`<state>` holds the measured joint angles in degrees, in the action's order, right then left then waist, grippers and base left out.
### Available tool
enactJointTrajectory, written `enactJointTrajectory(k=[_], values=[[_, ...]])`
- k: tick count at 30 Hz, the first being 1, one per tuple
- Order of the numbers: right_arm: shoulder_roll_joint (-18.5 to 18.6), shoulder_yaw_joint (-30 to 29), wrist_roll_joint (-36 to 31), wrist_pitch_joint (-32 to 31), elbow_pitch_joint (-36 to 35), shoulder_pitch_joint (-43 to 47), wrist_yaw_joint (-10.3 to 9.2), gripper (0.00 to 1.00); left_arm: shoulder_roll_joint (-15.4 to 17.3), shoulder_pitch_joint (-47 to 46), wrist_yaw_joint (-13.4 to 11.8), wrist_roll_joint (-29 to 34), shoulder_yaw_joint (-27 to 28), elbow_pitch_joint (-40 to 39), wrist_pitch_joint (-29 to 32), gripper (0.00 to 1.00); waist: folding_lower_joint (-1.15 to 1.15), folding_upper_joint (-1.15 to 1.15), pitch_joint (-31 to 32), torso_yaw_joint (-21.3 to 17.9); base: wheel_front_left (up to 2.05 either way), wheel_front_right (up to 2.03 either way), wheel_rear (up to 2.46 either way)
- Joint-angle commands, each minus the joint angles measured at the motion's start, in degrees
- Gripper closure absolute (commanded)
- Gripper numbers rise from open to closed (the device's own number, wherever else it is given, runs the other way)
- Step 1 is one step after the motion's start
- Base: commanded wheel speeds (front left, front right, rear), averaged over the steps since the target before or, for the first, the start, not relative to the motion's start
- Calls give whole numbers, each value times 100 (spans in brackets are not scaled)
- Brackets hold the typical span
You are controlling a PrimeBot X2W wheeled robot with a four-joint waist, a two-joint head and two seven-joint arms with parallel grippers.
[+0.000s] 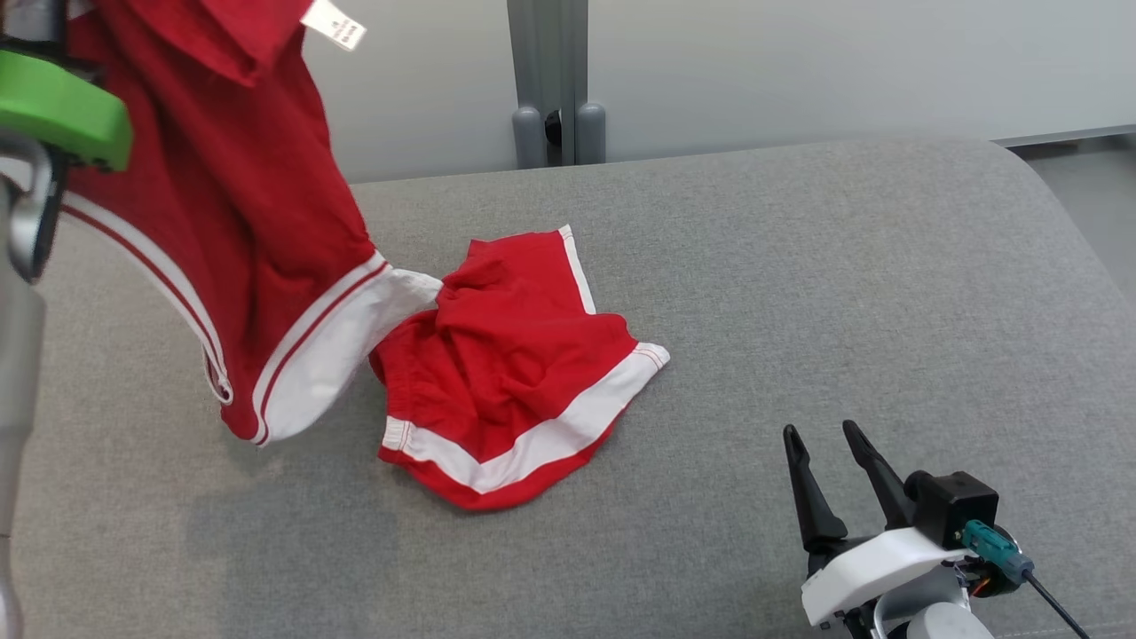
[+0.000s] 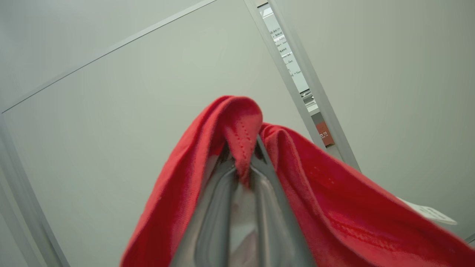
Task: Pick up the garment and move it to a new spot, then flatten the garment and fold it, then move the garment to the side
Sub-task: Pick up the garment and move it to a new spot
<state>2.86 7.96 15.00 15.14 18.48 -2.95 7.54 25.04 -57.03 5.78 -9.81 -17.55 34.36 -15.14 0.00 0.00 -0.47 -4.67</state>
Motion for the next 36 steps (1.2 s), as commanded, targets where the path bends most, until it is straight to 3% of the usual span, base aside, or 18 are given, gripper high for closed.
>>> enactJointTrajectory(k=[1, 9, 13, 24, 30, 31, 32, 33, 36], values=[[9, -24, -27, 1, -29, -19, -10, 0, 147, -72, -48, -69, 123, 95, 0, 100, 0, 0, -39, 32, 0, 0, 0], [9, -94, -196, 1, -189, -26, -10, 0, 1003, -42, -226, -228, 673, 558, 0, 100, 0, 0, -348, 276, 0, 0, 0], [11, -94, -307, 1, -206, -124, -10, 0, 1236, 58, -419, -350, 1022, 592, -1, 100, 0, 0, -532, 390, 0, 0, 0], [13, -203, -687, 1, -363, -507, -10, 0, 1066, 462, -778, -738, 1748, 426, 0, 100, 0, 0, -1543, 645, 0, 0, 0], [10, -217, -860, 0, -458, -754, -10, 0, 869, 1081, -1260, -924, 2342, 628, 0, 100, 0, 0, -2100, 721, 0, 0, 0], [16, -192, -878, 1, -453, -796, -10, 0, 781, 1222, -1317, -966, 2440, 688, 0, 87, 0, 0, -2163, 730, 0, 0, 0], [35, -189, -877, 1, -465, -844, -10, 0, 705, 1316, -1326, -996, 2495, 735, 0, 22, 0, 0, -2212, 734, 0, 0, 0], [65, -191, -883, 1, -488, -887, -10, 0, 620, 1421, -1344, -1005, 2562, 794, 0, 0, 0, 0, -2259, 743, 0, 0, 0], [103, -216, -897, 1, -501, -960, -10, 0, 391, 1569, -1233, -1094, 2677, 986, -1, 0, 0, 0, -2319, 760, 0, 0, 0]])
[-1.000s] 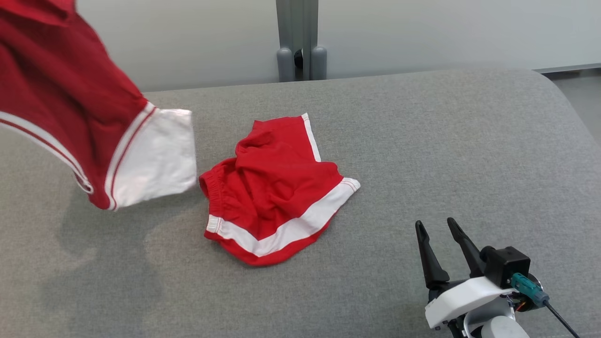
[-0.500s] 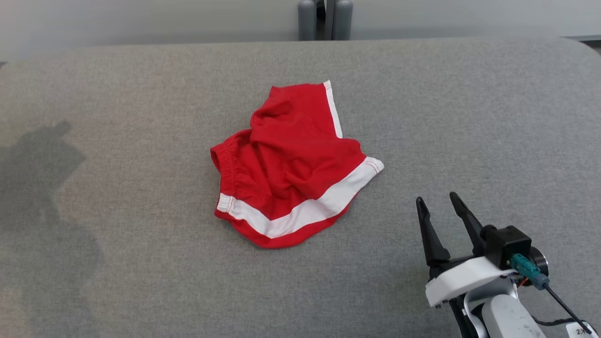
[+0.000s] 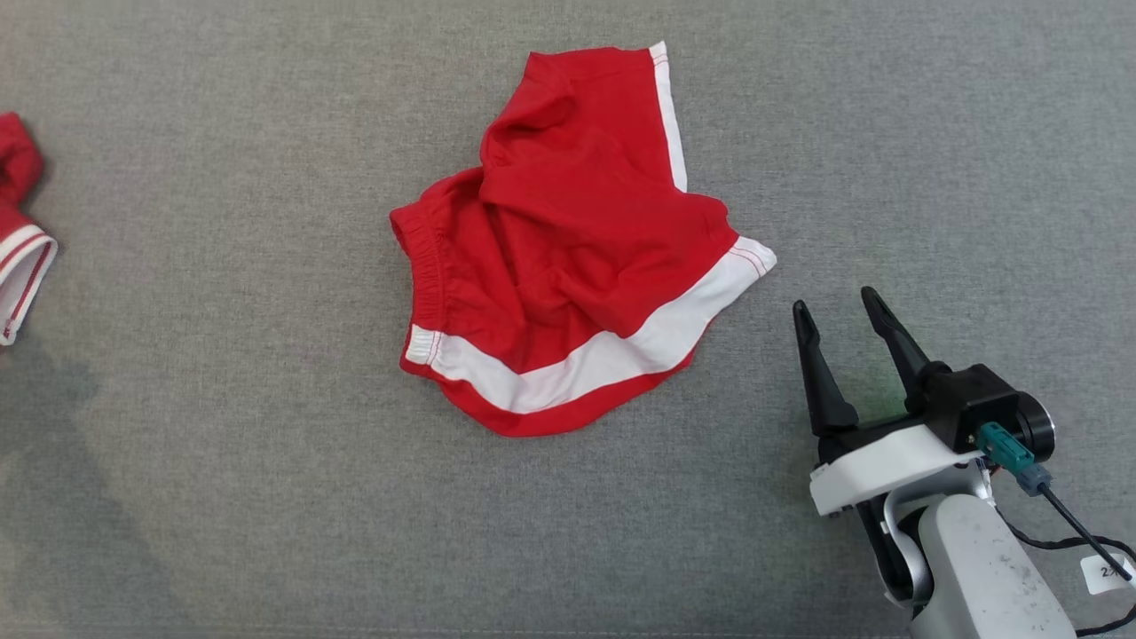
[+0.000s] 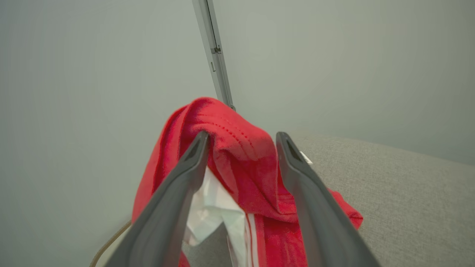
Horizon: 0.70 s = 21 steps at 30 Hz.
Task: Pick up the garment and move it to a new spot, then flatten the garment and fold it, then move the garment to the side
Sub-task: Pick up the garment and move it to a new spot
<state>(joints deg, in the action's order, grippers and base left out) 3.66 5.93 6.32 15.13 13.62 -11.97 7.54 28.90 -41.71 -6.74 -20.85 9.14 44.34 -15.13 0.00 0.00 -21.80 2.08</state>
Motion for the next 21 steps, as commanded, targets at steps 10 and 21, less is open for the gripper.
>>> enactJointTrajectory(k=[10, 21], values=[[-22, -71, -17, 2, 27, -159, -10, 0, -422, -153, 528, 269, 21, -108, -2, 0, 0, 0, 50, 111, 0, 0, 0], [-70, -109, 166, 2, 153, 56, -10, 0, -1532, 29, 868, 915, -601, -367, -1, 0, 0, 0, 904, -367, 0, 0, 0]])
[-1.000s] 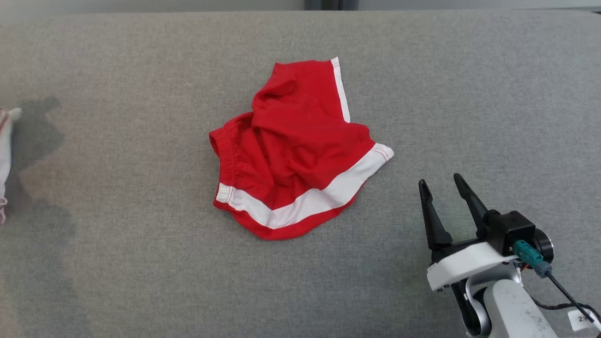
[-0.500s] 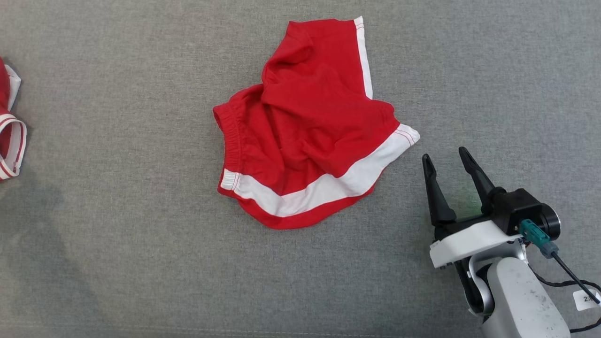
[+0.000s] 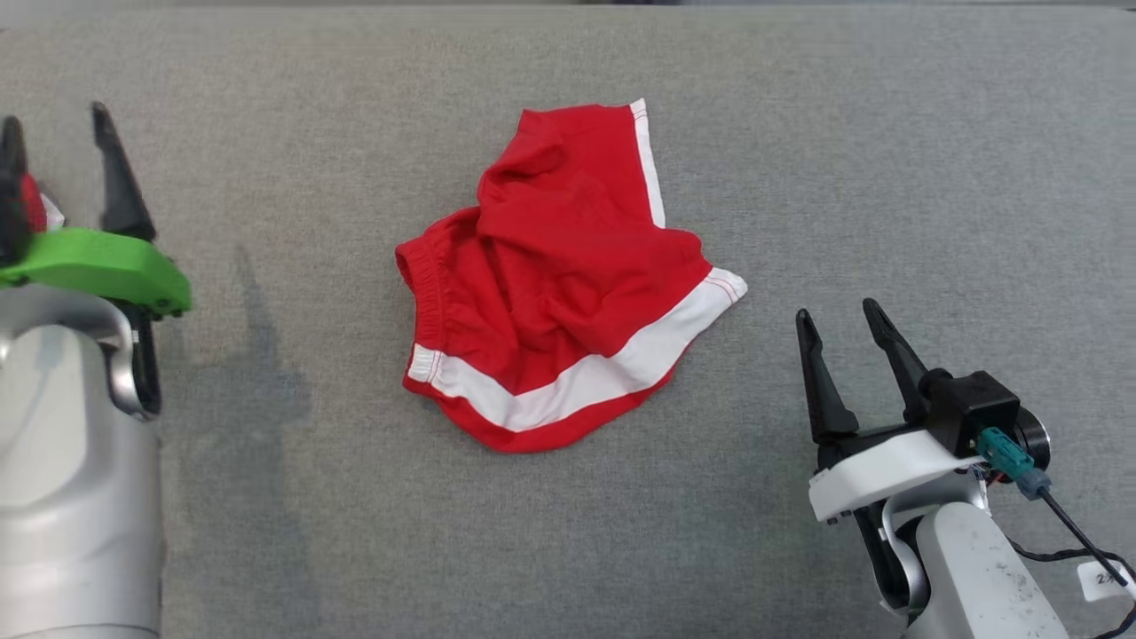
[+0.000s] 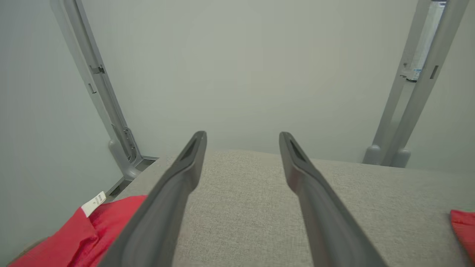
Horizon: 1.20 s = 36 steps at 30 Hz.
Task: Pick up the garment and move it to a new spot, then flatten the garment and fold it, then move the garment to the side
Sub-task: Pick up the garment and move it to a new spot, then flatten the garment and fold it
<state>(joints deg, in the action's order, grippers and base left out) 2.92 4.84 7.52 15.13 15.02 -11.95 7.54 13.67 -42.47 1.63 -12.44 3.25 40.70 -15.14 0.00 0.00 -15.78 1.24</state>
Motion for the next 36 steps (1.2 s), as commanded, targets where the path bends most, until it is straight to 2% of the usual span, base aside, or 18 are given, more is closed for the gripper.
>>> enactJointTrajectory(k=[1, 5, 11, 27, 36], values=[[4, -6, 60, 2, 15, 83, -10, 0, -124, 173, 43, 116, -64, -32, 0, 0, 0, 0, 360, -344, 0, 0, 0], [2, -9, 126, 2, 49, 184, -10, 0, -517, 613, 80, 154, -121, -147, 1, 0, 0, 0, 528, -544, 0, 0, 0], [2, -53, 162, 2, 81, 345, -10, 0, -850, 1484, 64, 274, -94, -462, 1, 0, 0, 0, 709, -677, 0, 0, 0], [3, -109, 214, 2, 273, 829, -10, 0, -1060, 3976, 31, 491, 108, -1698, 1, 0, 0, 0, 1414, -625, 0, 0, 0], [2, -85, 253, 2, 267, 929, -10, 0, -1075, 4377, -76, 320, -141, -1971, 1, 0, 0, 0, 1457, -550, 0, 0, 0]])
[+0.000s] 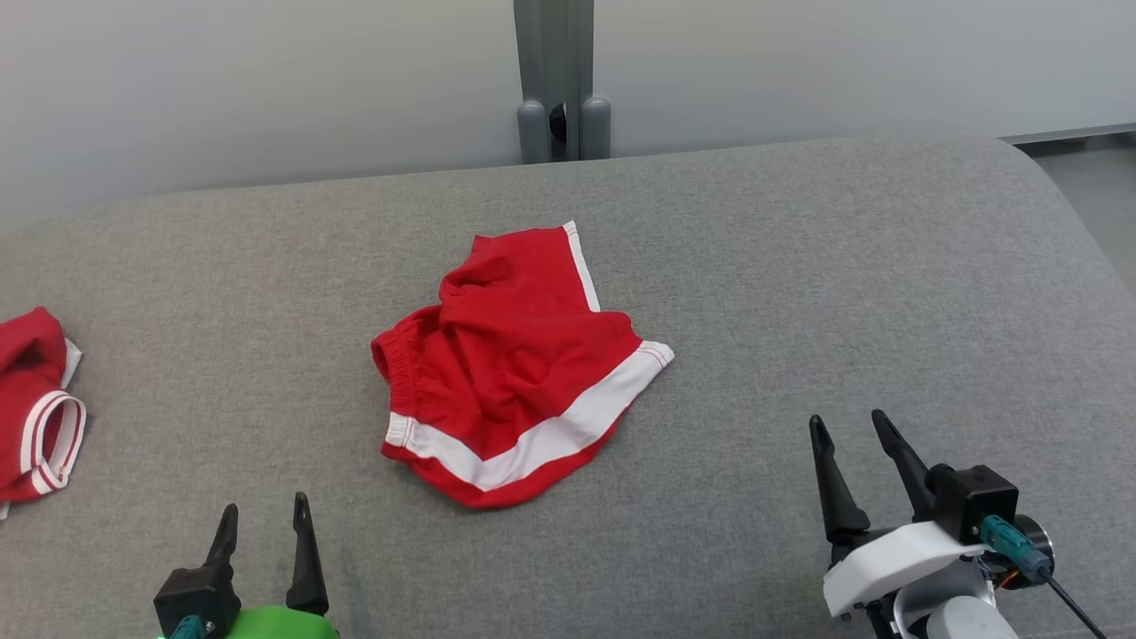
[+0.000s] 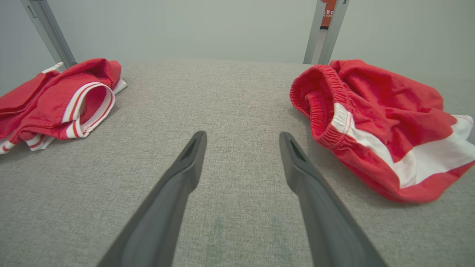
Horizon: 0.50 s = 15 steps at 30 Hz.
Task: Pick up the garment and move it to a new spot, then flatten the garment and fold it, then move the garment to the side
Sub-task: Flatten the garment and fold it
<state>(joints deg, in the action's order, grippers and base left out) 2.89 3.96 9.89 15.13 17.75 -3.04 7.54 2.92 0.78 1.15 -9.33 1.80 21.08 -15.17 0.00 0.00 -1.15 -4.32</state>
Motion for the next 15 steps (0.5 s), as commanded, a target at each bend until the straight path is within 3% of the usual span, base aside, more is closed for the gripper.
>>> enactJointTrajectory(k=[1, 15], values=[[5, 8, 17, 2, -7, 30, -10, 0, 4, 20, -54, -30, -22, 1, 4, 0, 0, 0, -10, 8, 0, 0, 0], [5, 44, 6, 2, 14, -97, -10, 0, 4, -567, 339, -345, -718, 70, 3, 0, 0, 0, -199, -55, 0, 0, 0]])
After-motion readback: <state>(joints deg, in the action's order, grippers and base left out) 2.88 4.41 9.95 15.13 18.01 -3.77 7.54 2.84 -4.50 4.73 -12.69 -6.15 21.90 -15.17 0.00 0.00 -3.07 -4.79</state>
